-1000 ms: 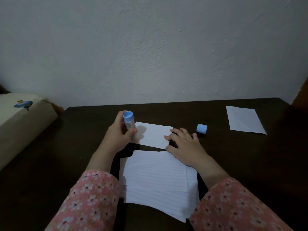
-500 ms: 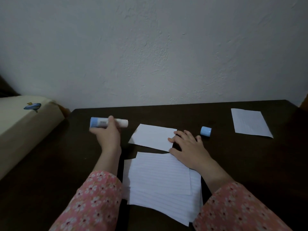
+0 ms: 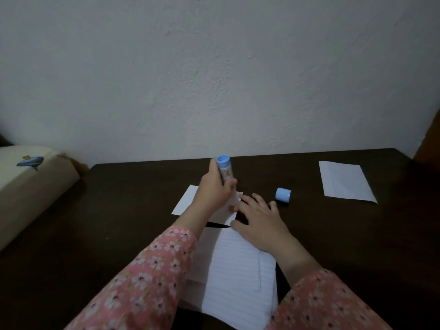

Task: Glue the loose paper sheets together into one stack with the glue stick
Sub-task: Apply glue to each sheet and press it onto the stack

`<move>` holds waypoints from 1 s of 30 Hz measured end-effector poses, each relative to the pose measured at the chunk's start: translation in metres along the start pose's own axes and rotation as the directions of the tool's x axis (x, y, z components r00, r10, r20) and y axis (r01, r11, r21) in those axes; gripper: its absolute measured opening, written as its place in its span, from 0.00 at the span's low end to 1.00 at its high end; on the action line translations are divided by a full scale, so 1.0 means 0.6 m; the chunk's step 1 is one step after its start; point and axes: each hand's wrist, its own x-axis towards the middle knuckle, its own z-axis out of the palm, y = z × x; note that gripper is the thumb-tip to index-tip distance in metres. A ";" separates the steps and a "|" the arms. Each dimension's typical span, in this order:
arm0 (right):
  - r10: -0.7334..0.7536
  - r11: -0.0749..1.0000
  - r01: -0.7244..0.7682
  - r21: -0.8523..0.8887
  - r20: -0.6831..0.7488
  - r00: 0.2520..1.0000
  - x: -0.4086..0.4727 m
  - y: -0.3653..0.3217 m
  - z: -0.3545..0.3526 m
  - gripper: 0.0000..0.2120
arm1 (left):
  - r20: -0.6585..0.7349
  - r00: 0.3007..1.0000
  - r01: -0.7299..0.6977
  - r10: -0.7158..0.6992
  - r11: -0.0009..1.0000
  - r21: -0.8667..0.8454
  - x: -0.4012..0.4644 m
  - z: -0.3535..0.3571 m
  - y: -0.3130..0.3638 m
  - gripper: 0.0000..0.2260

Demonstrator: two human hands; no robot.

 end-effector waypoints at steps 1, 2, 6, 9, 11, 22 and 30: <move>0.000 1.000 0.000 0.002 -0.001 1.000 0.000 -0.001 0.000 0.19 | 0.007 1.000 -0.008 0.008 1.000 0.004 0.002 0.002 -0.003 0.19; -0.001 1.000 0.001 0.003 -0.003 1.000 -0.001 -0.001 -0.001 0.19 | 0.018 1.000 -0.021 0.021 1.000 0.008 0.003 0.002 -0.006 0.19; 0.005 1.000 -0.005 0.007 -0.011 1.000 -0.003 -0.002 -0.003 0.20 | 0.116 0.988 -0.104 0.098 0.994 0.046 0.010 -0.006 -0.013 0.20; 0.005 1.000 -0.005 -0.008 0.002 1.000 -0.002 -0.001 -0.002 0.21 | 0.181 0.978 -0.117 0.103 0.991 0.069 0.015 -0.020 -0.018 0.22; 0.008 1.000 -0.008 -0.010 0.010 1.000 -0.003 0.000 -0.002 0.22 | 0.193 0.978 -0.101 0.081 0.991 0.092 0.020 -0.034 -0.025 0.24; 0.001 1.000 -0.001 -0.010 -0.010 1.000 -0.001 0.003 0.003 0.23 | 0.051 0.995 0.083 -0.089 0.990 0.118 0.038 -0.097 -0.076 0.22; -0.007 1.000 0.007 0.010 -0.055 0.998 -0.003 0.004 0.003 0.22 | -0.470 0.743 0.099 -0.476 0.773 -0.626 -0.030 -0.114 -0.037 0.31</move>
